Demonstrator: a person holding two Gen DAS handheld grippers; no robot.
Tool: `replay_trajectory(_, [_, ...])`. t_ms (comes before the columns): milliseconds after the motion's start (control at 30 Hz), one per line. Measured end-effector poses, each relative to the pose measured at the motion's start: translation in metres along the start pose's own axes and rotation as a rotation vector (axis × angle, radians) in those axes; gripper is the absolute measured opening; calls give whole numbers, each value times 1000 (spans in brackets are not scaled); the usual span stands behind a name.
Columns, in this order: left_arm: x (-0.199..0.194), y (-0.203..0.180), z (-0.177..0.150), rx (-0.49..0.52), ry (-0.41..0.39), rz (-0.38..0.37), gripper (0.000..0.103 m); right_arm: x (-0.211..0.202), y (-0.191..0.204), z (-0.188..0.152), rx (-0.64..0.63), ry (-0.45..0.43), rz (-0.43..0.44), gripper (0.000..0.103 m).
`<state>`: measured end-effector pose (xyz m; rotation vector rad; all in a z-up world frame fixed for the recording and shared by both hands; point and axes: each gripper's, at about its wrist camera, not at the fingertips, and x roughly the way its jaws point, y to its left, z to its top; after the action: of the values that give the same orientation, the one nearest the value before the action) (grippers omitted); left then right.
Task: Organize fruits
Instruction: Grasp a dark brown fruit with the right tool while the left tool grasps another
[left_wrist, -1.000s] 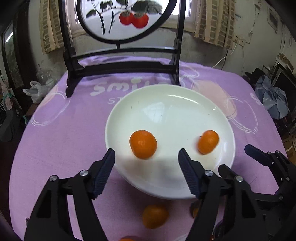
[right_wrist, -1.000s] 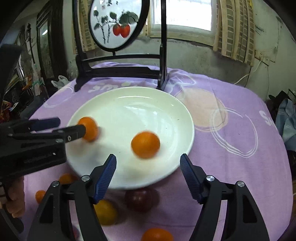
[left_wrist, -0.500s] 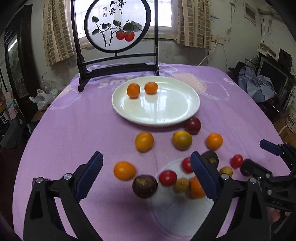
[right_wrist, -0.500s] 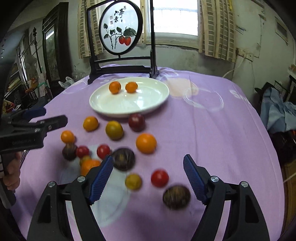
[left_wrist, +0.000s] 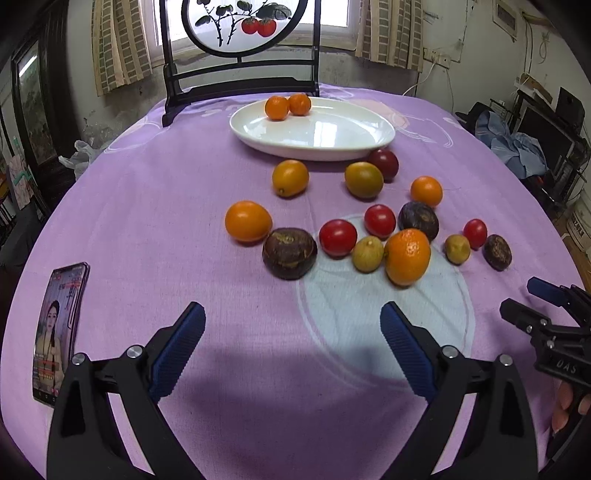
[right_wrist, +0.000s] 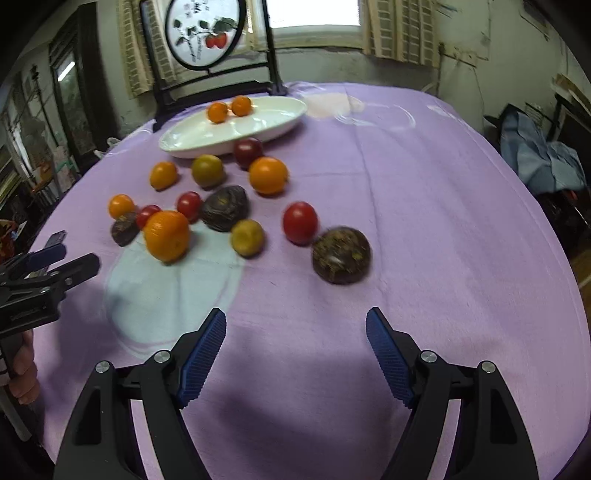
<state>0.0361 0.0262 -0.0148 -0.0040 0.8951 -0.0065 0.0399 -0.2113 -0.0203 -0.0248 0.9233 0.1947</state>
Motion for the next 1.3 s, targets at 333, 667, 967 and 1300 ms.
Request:
replay_trajectory(333, [10,-1,-10,5,38,-36,94,24,-6,11,-2,61,-62,79])
replay_trajectory(667, [26,-2,-15,-3,110,-72,94,42,-9,36,3,42,-78,48])
replay_trajectory(967, [25,1,-15,-15,114,-68,94,13,0,22,40,1,37,43])
replay_trajectory(1300, [32,9,9,-12,118,-16,85,3,16,3,30,27,183,43])
